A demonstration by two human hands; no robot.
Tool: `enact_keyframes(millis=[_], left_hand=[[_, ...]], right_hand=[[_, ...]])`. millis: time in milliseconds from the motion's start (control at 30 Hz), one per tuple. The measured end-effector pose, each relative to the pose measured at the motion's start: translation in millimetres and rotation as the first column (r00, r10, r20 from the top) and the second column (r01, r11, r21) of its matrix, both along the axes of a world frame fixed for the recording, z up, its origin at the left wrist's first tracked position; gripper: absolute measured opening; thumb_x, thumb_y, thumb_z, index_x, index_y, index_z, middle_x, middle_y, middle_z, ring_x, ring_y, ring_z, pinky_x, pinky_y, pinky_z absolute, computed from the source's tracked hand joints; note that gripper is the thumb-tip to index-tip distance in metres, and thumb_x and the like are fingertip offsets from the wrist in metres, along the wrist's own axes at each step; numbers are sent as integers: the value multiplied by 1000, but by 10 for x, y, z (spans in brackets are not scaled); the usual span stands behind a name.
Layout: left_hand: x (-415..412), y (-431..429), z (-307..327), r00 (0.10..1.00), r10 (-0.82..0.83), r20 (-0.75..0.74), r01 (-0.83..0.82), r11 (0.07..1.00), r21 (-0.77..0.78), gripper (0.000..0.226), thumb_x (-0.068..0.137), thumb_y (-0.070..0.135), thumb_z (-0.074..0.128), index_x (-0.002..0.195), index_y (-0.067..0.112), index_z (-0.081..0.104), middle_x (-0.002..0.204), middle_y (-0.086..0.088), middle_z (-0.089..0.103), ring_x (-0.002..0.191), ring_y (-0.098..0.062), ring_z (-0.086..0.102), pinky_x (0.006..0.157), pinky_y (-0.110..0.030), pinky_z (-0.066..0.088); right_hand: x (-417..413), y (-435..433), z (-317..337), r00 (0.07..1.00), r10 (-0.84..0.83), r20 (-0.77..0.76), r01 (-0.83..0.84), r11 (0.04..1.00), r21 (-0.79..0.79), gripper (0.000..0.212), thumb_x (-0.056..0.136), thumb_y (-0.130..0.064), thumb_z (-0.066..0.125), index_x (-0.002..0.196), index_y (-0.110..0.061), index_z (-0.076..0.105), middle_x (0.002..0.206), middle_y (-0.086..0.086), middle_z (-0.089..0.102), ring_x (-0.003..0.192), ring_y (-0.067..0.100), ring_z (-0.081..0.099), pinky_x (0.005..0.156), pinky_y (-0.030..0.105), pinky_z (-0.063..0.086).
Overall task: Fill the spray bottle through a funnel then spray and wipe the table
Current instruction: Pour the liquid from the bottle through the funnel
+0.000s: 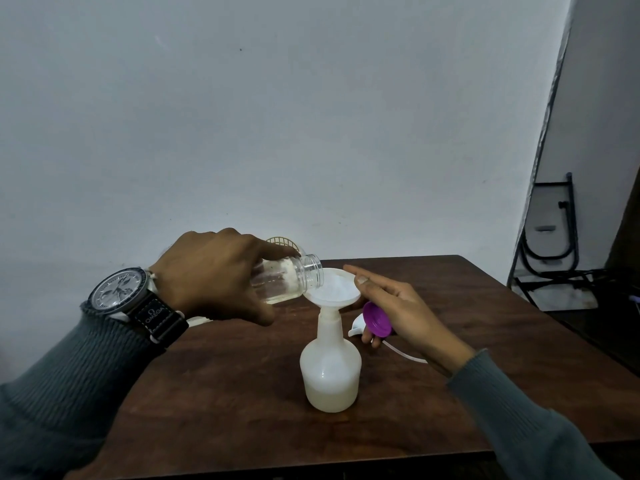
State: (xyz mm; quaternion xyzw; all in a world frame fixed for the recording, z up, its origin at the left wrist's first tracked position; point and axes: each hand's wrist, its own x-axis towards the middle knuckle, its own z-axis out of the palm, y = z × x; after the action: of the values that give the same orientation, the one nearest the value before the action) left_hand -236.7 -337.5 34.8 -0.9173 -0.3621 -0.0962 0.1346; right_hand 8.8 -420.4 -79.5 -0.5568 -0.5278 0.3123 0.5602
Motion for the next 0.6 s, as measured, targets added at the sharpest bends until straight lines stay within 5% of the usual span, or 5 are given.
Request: enact_keyframes(millis=[600], left_hand=[[12,-16,28,1000,10,-25,-10,1000,16,87,64,60,72,142,67,36,92,16,71,66,1,52,64,-25,50]], right_hand=[[-13,-13,8,1000,4,-2,-4,1000,3,32,105,-32,51,135,-41,57,92,1,80,57,28,67,49,33,56]])
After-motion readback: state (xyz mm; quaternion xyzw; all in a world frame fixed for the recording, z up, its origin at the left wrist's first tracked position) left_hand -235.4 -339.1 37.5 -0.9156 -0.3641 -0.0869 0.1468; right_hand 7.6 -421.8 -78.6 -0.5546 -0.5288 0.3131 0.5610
